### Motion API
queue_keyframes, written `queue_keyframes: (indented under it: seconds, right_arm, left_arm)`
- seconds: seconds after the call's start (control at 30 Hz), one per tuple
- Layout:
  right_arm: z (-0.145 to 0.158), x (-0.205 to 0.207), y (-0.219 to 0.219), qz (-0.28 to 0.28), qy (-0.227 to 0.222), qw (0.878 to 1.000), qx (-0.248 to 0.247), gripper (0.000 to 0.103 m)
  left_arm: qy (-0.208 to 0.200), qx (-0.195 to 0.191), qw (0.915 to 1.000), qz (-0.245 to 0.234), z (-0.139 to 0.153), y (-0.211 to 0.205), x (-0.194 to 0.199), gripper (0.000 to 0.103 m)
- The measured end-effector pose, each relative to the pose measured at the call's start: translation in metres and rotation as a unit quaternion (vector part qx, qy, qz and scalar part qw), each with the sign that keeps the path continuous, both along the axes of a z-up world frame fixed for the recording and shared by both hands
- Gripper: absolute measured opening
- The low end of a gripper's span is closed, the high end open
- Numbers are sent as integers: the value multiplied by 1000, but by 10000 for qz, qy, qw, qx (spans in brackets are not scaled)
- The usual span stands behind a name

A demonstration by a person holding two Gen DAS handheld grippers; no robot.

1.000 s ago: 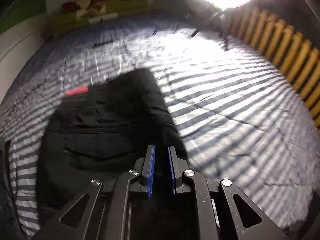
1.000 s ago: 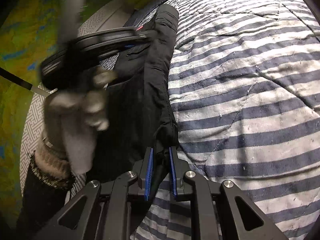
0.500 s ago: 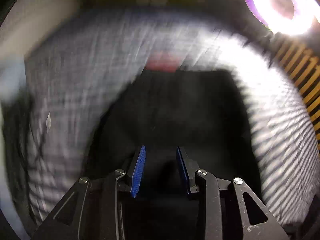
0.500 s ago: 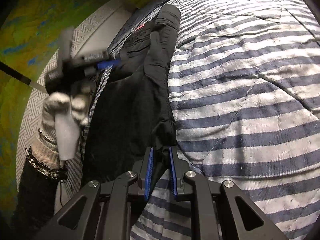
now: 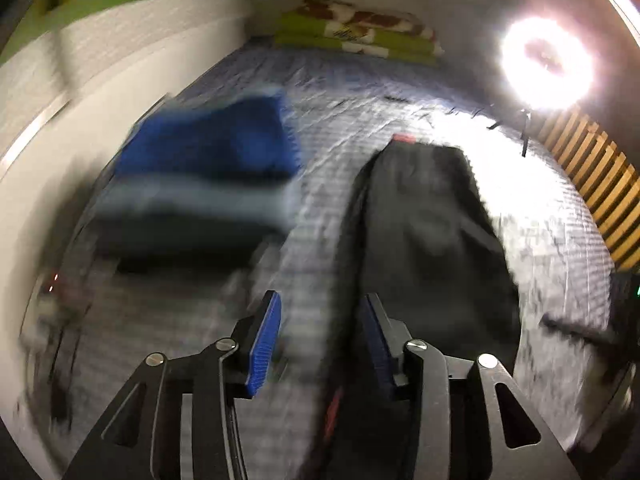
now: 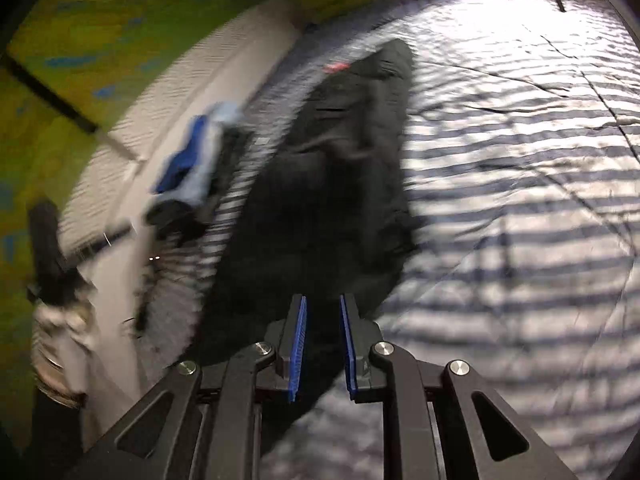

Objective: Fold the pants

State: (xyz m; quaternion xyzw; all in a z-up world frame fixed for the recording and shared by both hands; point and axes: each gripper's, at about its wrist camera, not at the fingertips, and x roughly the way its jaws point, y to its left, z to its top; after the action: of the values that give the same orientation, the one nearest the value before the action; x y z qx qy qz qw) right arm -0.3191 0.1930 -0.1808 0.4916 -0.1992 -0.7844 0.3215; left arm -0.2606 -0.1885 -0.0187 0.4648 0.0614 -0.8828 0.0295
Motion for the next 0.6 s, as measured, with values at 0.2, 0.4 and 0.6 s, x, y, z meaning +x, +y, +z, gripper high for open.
queue_keyframes:
  seconds: [0.2,0.4,0.6]
  right_arm:
    - [15,88,-50,863,117,9961,116,16]
    - [-3,147,-82,1246,-158,9910,469,18]
    - [-24,183,-88,1280,-466,9888,608,29]
  left_arm:
    - [-601,387,9971,244,-54,-34,131,54]
    - [-839,946,9912,380,-107,-50,185,57]
    - [-784,1501,9853,231,-136,-50,173,68]
